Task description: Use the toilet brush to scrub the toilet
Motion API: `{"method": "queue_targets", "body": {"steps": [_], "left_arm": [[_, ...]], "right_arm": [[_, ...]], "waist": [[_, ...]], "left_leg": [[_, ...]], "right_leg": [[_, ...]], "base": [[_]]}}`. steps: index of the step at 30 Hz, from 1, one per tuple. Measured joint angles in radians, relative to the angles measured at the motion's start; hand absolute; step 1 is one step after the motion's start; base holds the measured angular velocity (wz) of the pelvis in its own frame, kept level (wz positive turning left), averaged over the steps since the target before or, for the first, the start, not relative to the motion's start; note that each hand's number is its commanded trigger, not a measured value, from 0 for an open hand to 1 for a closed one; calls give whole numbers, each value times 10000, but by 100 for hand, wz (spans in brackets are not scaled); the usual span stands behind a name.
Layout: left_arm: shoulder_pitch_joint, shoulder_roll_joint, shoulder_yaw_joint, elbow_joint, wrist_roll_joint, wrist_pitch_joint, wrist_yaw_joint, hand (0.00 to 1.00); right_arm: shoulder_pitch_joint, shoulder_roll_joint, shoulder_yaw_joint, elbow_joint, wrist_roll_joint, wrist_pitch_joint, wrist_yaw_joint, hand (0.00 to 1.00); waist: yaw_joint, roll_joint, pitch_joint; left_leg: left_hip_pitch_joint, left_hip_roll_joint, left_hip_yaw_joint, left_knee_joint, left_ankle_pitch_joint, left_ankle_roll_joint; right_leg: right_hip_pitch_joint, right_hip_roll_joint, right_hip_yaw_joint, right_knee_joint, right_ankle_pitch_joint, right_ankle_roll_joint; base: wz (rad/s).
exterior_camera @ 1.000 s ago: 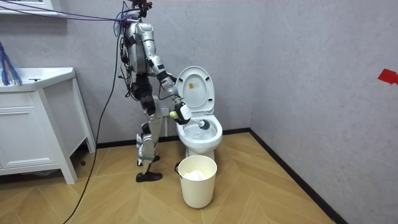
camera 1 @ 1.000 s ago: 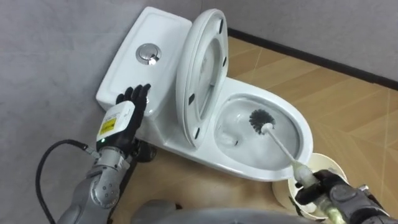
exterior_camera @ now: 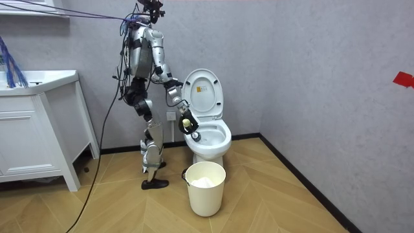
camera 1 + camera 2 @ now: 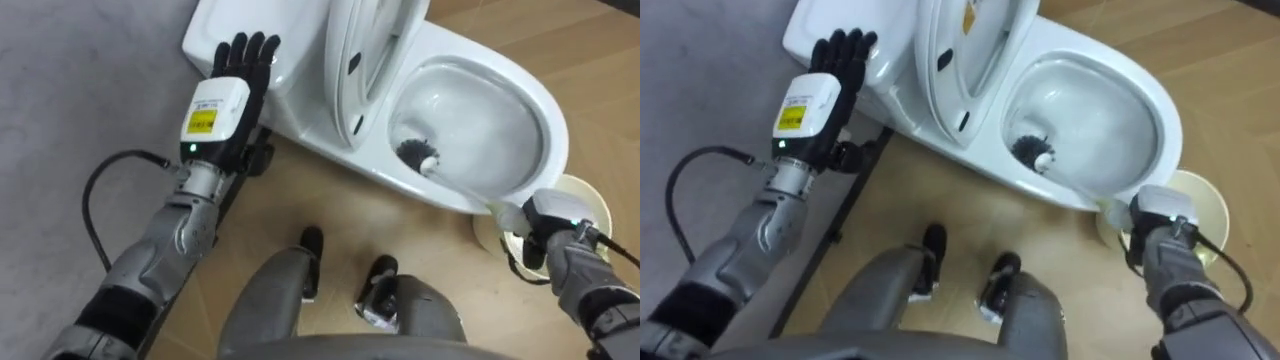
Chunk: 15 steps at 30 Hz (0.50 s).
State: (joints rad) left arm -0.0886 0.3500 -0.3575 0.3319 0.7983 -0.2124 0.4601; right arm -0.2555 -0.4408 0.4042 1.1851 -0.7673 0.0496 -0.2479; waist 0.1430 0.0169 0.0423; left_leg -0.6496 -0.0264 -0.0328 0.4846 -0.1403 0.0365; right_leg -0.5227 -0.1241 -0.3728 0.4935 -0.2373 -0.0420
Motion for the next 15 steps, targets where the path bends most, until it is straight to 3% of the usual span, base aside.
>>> {"method": "queue_targets", "body": {"steps": [3,7,11,15], "left_arm": [[-602,438,-352,-9,0,-46,390,0],[-1035,624,-524,-5,-4,-136,711,0],[-1378,757,-716,-152,-159,-140,824,0],[-1568,1014,-802,-199,-232,-71,971,0]], "right_arm": [[-522,-376,488,-111,44,267,0,100],[-1024,-668,648,-74,344,399,-58,100],[-1789,-876,986,255,2485,481,93,100],[-2588,-690,1025,816,5320,577,461,100]], "waist": [[17,228,69],[215,445,105],[489,446,111],[650,377,166]], "left_leg": [[-703,-31,-365,143,159,-101],[-1350,-92,-526,339,254,-168],[-1818,-215,-466,416,369,-209],[-2011,-210,-294,485,388,-234]], "right_leg": [[-526,-43,-365,159,-5,-118],[-1131,-119,-510,496,-76,-237],[-1876,-446,-439,1171,-326,-330],[-2254,-523,-224,1518,-435,-383]], "base": [[25],[14],[9],[-4]]}}
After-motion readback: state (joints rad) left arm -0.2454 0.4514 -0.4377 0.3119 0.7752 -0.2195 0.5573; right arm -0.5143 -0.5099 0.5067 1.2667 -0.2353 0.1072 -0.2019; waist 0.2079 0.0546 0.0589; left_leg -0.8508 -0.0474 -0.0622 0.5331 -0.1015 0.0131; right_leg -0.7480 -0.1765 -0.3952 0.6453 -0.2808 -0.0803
